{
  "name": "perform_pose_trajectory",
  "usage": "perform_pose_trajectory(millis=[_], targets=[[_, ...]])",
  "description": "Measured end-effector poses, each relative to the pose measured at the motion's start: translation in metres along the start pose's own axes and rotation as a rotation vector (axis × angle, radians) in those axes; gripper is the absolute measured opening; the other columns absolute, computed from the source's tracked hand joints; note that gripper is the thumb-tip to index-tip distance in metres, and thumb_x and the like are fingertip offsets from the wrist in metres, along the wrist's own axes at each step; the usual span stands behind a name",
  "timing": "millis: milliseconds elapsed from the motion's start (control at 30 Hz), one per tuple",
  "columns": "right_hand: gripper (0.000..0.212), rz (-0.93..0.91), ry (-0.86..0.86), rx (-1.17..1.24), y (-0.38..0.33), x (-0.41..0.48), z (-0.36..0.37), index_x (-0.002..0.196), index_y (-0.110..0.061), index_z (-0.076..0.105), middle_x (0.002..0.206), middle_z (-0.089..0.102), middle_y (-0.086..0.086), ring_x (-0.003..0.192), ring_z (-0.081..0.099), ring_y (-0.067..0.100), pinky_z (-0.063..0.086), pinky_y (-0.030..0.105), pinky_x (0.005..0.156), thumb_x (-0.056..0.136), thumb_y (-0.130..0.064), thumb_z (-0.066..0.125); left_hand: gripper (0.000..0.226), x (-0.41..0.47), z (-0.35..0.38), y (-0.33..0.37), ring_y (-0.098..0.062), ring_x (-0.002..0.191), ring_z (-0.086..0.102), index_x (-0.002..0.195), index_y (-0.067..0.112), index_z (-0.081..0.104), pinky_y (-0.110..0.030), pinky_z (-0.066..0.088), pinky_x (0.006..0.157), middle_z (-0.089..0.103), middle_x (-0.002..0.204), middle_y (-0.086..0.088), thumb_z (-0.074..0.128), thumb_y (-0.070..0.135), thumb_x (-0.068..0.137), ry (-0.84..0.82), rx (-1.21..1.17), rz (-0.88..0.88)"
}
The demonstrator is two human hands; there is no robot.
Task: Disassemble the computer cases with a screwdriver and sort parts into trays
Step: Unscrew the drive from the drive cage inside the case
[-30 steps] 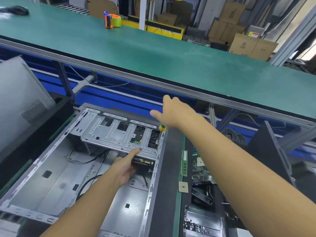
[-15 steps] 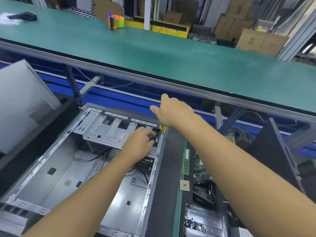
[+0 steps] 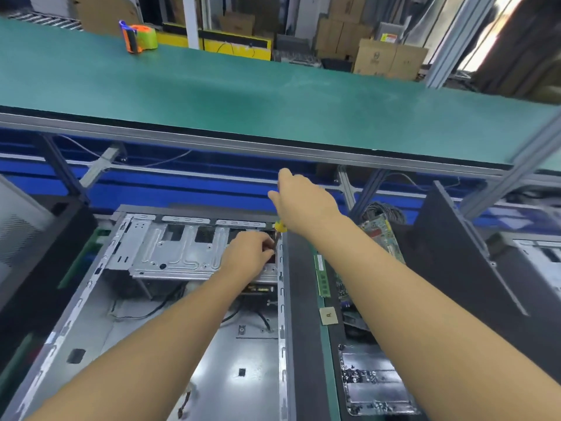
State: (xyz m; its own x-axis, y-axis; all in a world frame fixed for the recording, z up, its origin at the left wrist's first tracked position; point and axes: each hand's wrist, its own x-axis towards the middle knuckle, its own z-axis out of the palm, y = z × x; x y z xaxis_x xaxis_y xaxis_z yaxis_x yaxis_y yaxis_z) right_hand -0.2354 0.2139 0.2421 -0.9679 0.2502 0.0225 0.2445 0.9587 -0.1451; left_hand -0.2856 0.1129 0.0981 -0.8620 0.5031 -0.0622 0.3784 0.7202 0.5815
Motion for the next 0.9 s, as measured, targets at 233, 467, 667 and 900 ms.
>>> perform_pose_trajectory(millis=[233, 467, 667, 900], targets=[[0.025, 0.056, -0.165, 0.278, -0.003, -0.004, -0.002, 0.115, -0.020, 0.047, 0.115, 0.042, 0.002, 0.096, 0.044, 0.026, 0.036, 0.033, 0.063, 0.093, -0.023, 0.057, 0.009, 0.007, -0.007, -0.003, -0.018, 0.094, 0.066, 0.095, 0.025, 0.075, -0.037, 0.055, 0.083, 0.074, 0.097, 0.006, 0.070, 0.027, 0.088, -0.047, 0.051, 0.062], [0.020, 0.051, -0.044, 0.158, -0.006, 0.002, 0.004, 0.117, -0.013, 0.050, 0.114, 0.053, 0.008, 0.092, 0.051, 0.029, 0.043, 0.037, 0.070, 0.103, -0.028, 0.048, 0.008, 0.010, -0.011, -0.004, -0.011, 0.066, 0.060, 0.094, 0.027, 0.074, -0.031, 0.055, 0.072, 0.071, 0.086, 0.010, 0.072, 0.030, 0.087, -0.078, 0.001, 0.047], [0.029, 0.080, -0.135, 0.137, -0.011, 0.007, 0.002, 0.119, -0.021, 0.047, 0.111, 0.044, 0.002, 0.096, 0.051, 0.030, 0.040, 0.036, 0.068, 0.097, -0.039, 0.053, 0.005, 0.012, -0.013, -0.003, -0.008, 0.053, 0.053, 0.089, 0.027, 0.071, -0.029, 0.053, 0.065, 0.062, 0.071, 0.013, 0.070, 0.030, 0.087, -0.101, 0.008, 0.042], [0.023, 0.049, -0.080, 0.200, -0.012, 0.009, 0.002, 0.119, -0.014, 0.054, 0.114, 0.054, 0.007, 0.093, 0.054, 0.028, 0.041, 0.033, 0.065, 0.097, -0.010, 0.052, 0.021, 0.013, -0.012, 0.006, -0.020, 0.073, 0.062, 0.066, 0.027, 0.056, -0.026, 0.044, 0.060, 0.063, 0.074, 0.007, 0.066, 0.028, 0.084, -0.100, 0.090, -0.002]])
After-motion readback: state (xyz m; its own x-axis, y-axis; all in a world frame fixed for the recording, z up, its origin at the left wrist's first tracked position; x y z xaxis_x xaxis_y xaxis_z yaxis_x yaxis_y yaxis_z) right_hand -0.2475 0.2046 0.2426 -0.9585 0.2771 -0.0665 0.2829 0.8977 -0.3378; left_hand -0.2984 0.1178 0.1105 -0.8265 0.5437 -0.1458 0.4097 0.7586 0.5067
